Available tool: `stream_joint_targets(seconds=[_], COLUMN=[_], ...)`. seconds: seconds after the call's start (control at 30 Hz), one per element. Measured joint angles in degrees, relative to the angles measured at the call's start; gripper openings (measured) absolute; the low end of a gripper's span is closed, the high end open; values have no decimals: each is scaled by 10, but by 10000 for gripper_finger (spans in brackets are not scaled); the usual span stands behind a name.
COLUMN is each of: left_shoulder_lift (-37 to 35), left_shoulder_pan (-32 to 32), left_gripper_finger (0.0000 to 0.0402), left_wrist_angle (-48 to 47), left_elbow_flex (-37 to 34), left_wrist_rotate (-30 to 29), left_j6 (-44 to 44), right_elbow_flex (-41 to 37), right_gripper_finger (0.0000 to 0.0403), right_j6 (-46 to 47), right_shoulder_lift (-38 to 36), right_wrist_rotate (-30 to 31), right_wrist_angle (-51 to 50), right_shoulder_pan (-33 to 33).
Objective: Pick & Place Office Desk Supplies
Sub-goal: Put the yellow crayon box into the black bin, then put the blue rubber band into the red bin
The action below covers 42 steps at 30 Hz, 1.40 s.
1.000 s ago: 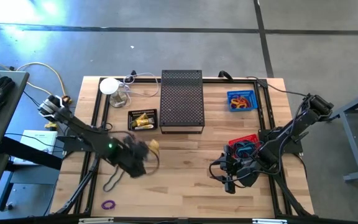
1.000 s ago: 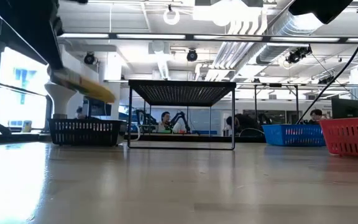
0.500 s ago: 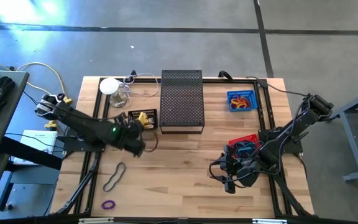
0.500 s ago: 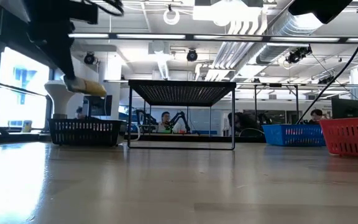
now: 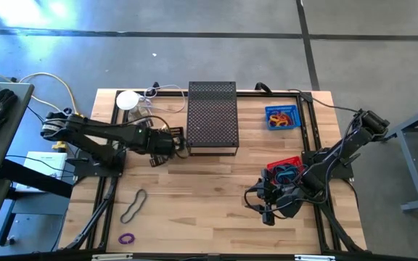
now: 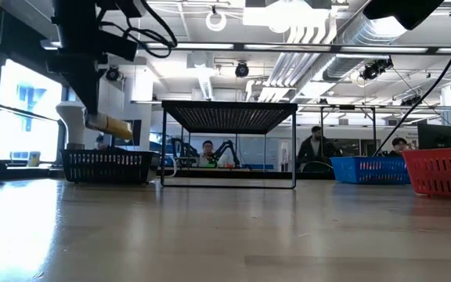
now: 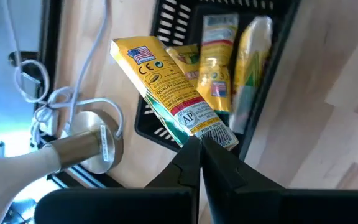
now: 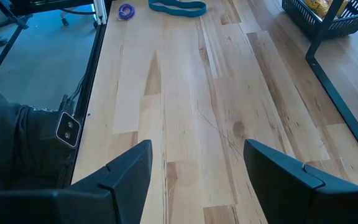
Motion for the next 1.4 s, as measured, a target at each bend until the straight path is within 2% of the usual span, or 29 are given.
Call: stream_joint_targets(seconds=[0.17,0.33,0.6,0.83,1.1,1.4], left_shoulder_lift=[0,0,0,0,0,0], left_shoulder_pan=[0,0,-19,9,25,25], left_gripper_finger=[1,1,3,31,34,37], left_wrist_angle=[26,38,60,60,80,94], left_elbow_flex=[-33,-66,-68,-68,-68,-68], left_wrist_rotate=[5,-3,-2,-2,2,3], left_j6=[80,232,238,209,218,174], right_elbow_flex=[0,0,0,0,0,0], right_gripper_finger=[243,243,243,243,243,243], right_j6=[0,0,-11,-10,-10,-10], right_shoulder_lift=[0,0,0,0,0,0], right_wrist_rotate=[0,0,0,0,0,0], right_wrist_angle=[0,0,0,0,0,0], right_shoulder_pan=[0,0,-1,-1,-1,-1])
